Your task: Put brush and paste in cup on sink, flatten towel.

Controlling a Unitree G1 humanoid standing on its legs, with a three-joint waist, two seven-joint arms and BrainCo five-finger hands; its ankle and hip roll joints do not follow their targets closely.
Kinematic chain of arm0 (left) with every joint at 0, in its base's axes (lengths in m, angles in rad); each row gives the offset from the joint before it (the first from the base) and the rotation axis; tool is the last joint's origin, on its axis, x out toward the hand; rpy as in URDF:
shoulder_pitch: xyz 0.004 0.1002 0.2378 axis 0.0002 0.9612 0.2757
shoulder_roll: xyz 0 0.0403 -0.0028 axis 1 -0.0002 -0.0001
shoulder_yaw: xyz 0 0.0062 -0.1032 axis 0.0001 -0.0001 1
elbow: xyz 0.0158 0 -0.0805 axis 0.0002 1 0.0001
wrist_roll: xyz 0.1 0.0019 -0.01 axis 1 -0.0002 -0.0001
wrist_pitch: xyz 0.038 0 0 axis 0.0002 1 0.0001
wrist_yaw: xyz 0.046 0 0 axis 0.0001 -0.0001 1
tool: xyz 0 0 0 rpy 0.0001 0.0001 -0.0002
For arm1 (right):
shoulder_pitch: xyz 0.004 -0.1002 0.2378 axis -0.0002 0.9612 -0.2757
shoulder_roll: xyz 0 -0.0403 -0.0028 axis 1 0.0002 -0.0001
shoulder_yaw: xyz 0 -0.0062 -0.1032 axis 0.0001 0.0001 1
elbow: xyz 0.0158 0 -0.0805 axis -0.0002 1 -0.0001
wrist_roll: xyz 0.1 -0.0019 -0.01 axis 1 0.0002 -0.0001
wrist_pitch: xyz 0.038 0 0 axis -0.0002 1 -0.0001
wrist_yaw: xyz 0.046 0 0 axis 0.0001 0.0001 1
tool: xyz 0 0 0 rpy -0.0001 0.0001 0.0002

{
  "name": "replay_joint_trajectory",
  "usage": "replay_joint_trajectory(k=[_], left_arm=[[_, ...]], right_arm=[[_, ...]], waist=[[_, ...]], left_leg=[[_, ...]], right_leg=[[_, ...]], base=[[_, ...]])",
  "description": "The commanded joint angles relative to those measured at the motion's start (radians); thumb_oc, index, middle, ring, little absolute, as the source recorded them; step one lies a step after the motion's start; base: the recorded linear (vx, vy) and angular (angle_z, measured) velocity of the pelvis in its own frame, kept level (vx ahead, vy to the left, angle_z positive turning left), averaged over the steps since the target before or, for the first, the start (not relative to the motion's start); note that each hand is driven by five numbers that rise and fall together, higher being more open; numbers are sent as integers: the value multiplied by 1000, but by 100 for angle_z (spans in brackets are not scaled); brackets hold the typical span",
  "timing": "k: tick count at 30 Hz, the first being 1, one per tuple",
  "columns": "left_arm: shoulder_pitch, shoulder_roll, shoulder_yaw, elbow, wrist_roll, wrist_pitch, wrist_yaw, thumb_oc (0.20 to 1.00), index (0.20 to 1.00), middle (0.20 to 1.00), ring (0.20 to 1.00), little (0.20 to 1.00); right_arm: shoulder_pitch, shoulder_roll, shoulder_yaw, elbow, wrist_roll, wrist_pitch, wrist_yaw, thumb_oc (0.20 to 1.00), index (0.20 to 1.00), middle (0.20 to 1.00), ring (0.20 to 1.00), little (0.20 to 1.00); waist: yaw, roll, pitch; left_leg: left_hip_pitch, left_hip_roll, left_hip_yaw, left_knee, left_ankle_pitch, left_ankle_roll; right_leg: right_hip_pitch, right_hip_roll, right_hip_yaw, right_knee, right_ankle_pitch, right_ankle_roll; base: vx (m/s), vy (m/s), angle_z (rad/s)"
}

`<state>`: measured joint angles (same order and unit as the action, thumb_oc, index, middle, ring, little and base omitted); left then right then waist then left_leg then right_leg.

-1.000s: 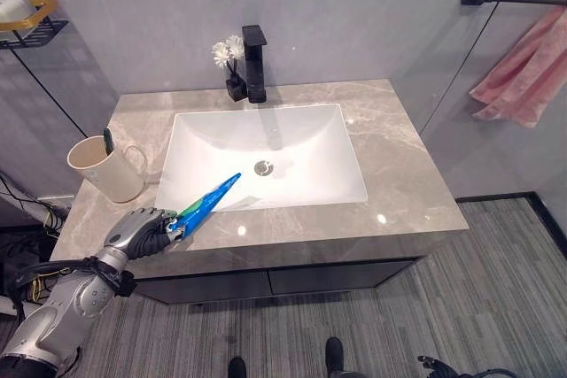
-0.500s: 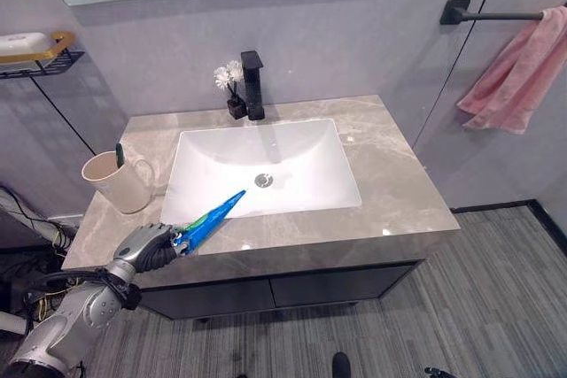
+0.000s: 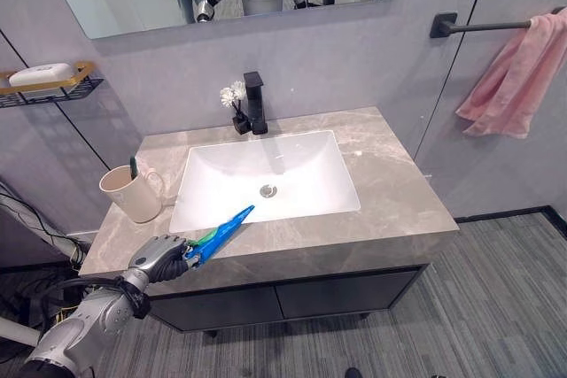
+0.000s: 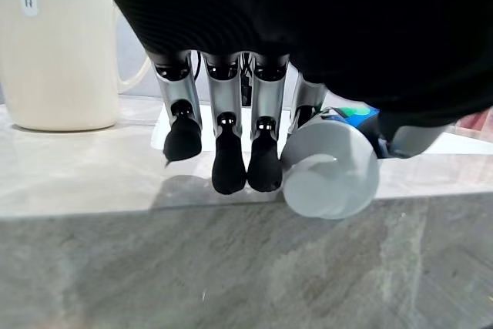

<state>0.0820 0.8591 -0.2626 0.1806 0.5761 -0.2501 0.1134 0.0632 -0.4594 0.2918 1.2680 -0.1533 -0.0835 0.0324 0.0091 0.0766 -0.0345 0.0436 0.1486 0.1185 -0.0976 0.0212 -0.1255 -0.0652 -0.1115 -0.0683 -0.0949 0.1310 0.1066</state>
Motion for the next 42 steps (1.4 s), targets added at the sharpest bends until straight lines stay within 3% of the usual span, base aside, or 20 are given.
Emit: replay_joint_trajectory(k=[1,5,8,10,12,19,20,21,24,25,26,27,28,42], left_arm=[[-56,3,-61,39,67,12,-2,473,473,473,473,473],[-62,-13,-71,58,74,19,4,683,683,683,683,683],[-65,-17,-75,63,77,20,6,768,768,768,768,768],[-69,-24,-79,65,75,24,6,918,918,918,918,918],[-71,-25,-82,65,76,23,6,1000,1000,1000,1000,1000],[-87,-36,-95,66,74,27,9,1000,1000,1000,1000,1000],[-88,-36,-96,67,74,27,10,918,918,918,918,918],[-96,-39,-101,67,69,29,9,573,573,573,573,573],[-97,-44,-98,64,58,30,9,501,501,501,501,501],[-94,-47,-98,62,50,30,6,448,448,448,448,448],[-95,-50,-95,59,42,30,5,335,335,335,335,335],[-95,-50,-95,59,42,31,5,322,322,322,322,322],[-91,-51,-94,61,39,30,4,213,213,213,213,213],[-87,-68,-92,84,25,34,24,200,200,200,200,200]], right_arm=[[-49,22,10,32,0,4,-32,1000,1000,1000,1000,1000],[-48,22,7,34,5,6,-37,1000,1000,1000,1000,1000],[-48,22,7,31,8,4,-39,1000,1000,1000,1000,1000],[-44,22,5,35,10,4,-41,1000,1000,1000,1000,1000],[-43,22,5,37,10,5,-41,1000,1000,1000,1000,1000],[-33,20,-2,38,15,7,-47,1000,1000,1000,1000,1000],[-33,19,-2,39,15,7,-47,1000,1000,1000,1000,1000],[-33,18,-3,33,16,7,-48,1000,1000,1000,1000,1000],[-30,16,-5,31,19,7,-50,1000,1000,1000,1000,1000],[-30,15,-7,33,20,8,-50,1000,1000,1000,1000,1000],[-29,16,-6,36,19,9,-49,1000,1000,1000,1000,1000],[-29,16,-6,36,19,9,-50,1000,1000,1000,1000,1000],[-29,15,-6,35,19,8,-50,1000,1000,1000,1000,1000],[-32,35,0,43,36,0,-64,1000,1000,1000,1000,1000]], waist=[[-26,-52,26],[-32,-49,23],[-33,-48,23],[-35,-45,23],[-37,-44,23],[-45,-35,23],[-44,-35,23],[-48,-30,27],[-47,-29,28],[-48,-27,29],[-49,-25,29],[-49,-25,29],[-49,-25,28],[-46,-35,18]], left_leg=[[28,9,-1,10,-3,-6],[33,13,6,10,-2,-9],[34,17,11,10,0,-11],[36,21,16,10,2,-12],[37,23,18,10,2,-13],[37,32,31,10,6,-18],[37,32,32,10,6,-18],[38,33,37,10,8,-19],[38,34,40,10,9,-20],[37,35,40,10,9,-20],[37,34,43,10,10,-20],[37,34,43,10,9,-20],[37,33,44,10,9,-20],[46,28,38,10,3,-17]], right_leg=[[39,-75,-4,8,-6,77],[39,-68,3,8,-10,74],[37,-64,6,8,-11,72],[35,-60,11,8,-13,70],[35,-58,13,8,-13,70],[27,-48,26,8,-16,66],[27,-48,26,8,-16,66],[23,-45,31,8,-15,65],[20,-43,34,8,-16,65],[19,-43,36,8,-16,65],[18,-42,38,8,-16,64],[18,-42,38,8,-16,64],[18,-42,38,8,-16,64],[33,-44,28,8,-19,62]], base=[[0,0,0],[0,0,0],[9,-21,-1],[0,0,0],[9,-16,-1],[10,-23,-6],[12,-19,-7],[8,-14,-5],[8,-15,-5],[5,-13,-3],[0,0,0],[0,0,0],[0,0,0],[0,0,0]])
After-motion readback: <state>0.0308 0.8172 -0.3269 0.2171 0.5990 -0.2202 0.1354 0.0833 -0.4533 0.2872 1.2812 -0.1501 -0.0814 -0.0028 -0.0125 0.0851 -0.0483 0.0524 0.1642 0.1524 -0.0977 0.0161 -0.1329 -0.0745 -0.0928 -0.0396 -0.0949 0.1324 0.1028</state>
